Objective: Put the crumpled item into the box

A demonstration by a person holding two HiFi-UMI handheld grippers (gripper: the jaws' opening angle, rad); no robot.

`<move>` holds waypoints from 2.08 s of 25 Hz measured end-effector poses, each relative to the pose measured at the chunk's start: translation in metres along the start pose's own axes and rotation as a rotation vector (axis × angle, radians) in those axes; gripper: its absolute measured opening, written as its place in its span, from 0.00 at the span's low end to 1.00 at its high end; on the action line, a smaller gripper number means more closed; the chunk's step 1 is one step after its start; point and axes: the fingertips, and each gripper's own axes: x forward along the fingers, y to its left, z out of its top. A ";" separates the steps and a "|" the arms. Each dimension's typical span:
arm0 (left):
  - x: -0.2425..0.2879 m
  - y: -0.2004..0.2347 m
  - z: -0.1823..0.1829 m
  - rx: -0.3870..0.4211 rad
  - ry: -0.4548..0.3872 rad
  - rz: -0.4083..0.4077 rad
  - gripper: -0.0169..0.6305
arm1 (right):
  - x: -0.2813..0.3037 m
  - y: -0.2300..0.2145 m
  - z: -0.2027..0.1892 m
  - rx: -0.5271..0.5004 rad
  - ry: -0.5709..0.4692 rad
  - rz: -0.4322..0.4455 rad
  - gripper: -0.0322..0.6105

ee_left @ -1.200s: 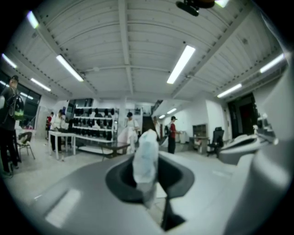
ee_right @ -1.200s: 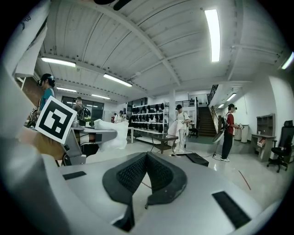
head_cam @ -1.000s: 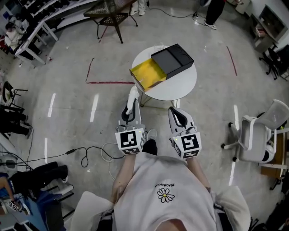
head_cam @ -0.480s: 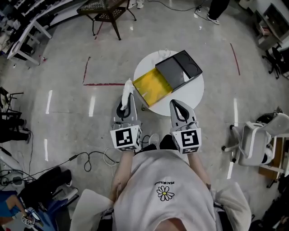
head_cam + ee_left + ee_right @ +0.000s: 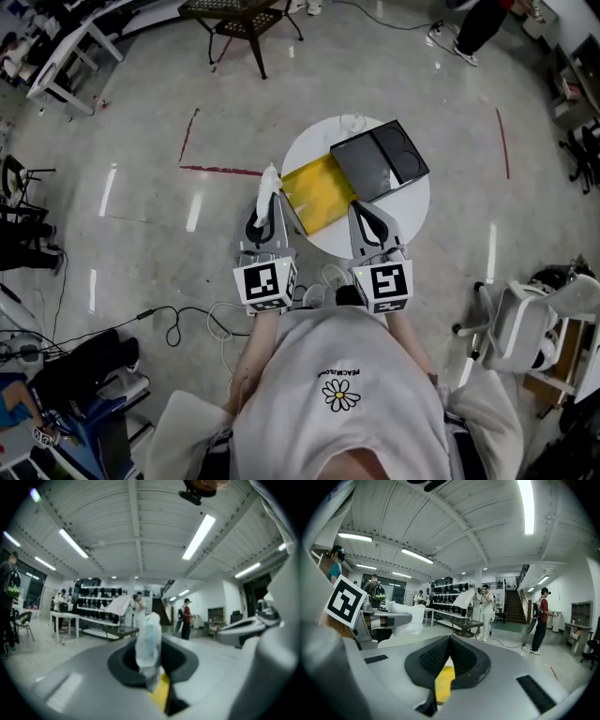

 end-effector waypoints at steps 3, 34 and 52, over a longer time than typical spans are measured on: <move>0.010 -0.001 0.007 0.002 -0.014 0.020 0.09 | 0.010 -0.011 0.005 0.012 -0.009 0.009 0.05; 0.094 -0.045 -0.061 0.603 0.281 -0.122 0.09 | 0.022 -0.046 -0.043 0.123 0.107 0.001 0.05; 0.157 -0.082 -0.221 1.104 0.630 -0.399 0.09 | -0.014 -0.120 -0.143 0.345 0.226 -0.236 0.05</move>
